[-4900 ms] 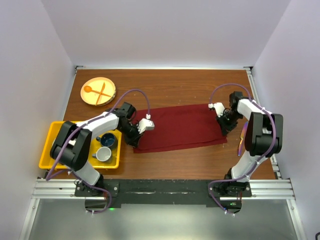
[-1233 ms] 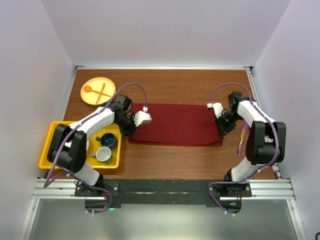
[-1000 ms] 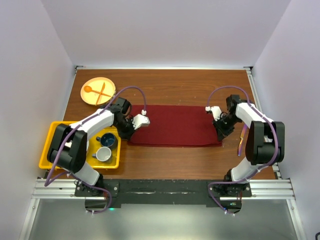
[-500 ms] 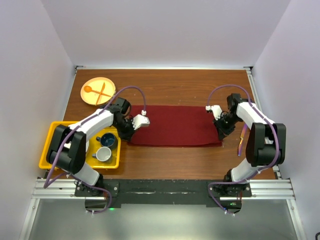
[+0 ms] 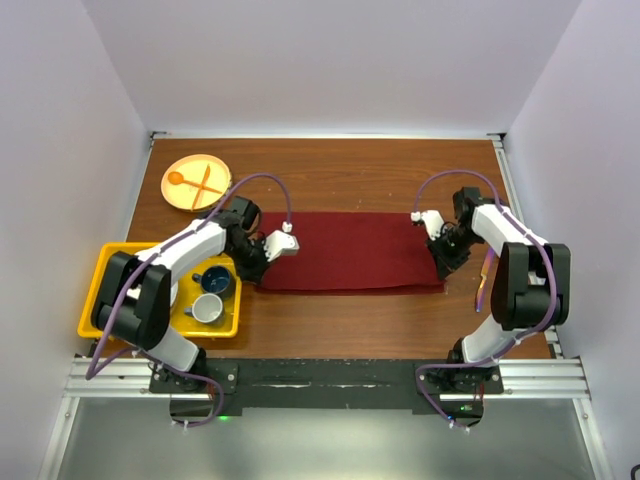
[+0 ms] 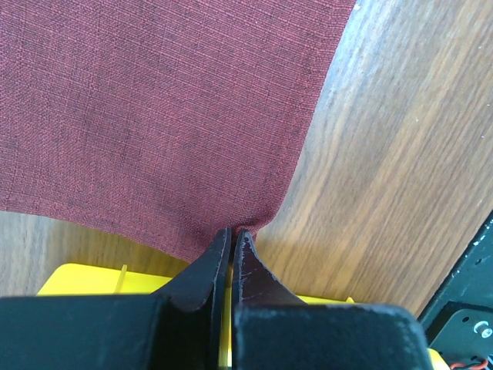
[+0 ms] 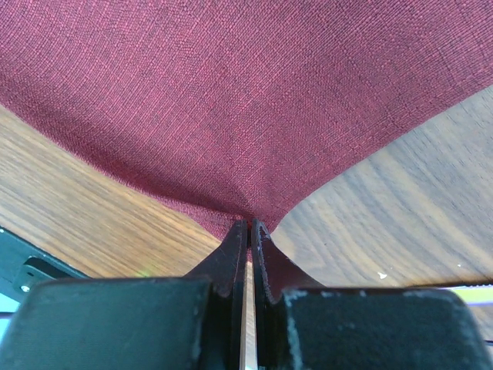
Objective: Fold the napkin into a case and place the utensils inside
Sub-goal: Adjust the items.
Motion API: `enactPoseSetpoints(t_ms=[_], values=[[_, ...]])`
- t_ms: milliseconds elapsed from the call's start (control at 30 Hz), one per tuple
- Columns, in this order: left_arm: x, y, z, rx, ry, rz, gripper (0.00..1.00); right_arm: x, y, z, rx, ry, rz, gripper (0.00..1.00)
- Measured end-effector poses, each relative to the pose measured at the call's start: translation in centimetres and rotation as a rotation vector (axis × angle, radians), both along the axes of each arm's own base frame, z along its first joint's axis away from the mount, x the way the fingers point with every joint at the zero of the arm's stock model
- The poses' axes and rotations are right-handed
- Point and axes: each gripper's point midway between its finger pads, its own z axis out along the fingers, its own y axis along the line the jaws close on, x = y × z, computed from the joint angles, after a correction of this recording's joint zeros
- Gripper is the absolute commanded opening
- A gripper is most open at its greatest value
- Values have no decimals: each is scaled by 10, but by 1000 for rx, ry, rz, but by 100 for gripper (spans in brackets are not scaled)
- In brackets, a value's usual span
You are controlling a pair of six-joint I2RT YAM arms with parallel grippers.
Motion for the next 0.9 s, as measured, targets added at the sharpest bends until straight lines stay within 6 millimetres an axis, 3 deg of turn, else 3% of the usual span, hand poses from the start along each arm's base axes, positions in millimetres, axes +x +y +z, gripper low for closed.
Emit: enactPoseSetpoints(t_ms=[133,200,233,300,333,367,467,533,600,733,800,900], values=[[0,0,-8,7,19,0,0,0,0,-3,-1,1,0,1],[0,0,-11,10,26,0,1,-2,-1,-5,-4,6,1,10],[0,0,-12,10,29,0,13,-3,-1,-6,-4,9,1,15],[0,-1,-13,11,31,-4,22,-4,-1,-6,-4,13,5,38],[-1,-1,-13,11,31,-7,32,-4,-1,-6,-4,15,8,46],[-2,-1,-13,8,33,-15,36,-6,-1,-5,-3,21,13,63],[-6,-1,-11,5,41,-43,46,-11,1,4,14,51,36,77],[-8,-2,-2,-5,40,-55,49,-8,5,18,36,49,51,77],[-3,-7,14,-32,11,-57,49,3,9,33,59,19,55,70],[22,-23,42,-105,-80,-29,46,41,22,65,102,-84,51,60],[32,-28,45,-122,-99,3,41,58,31,64,108,-101,49,57],[44,-31,34,-114,-92,69,30,70,51,45,109,-78,62,52]])
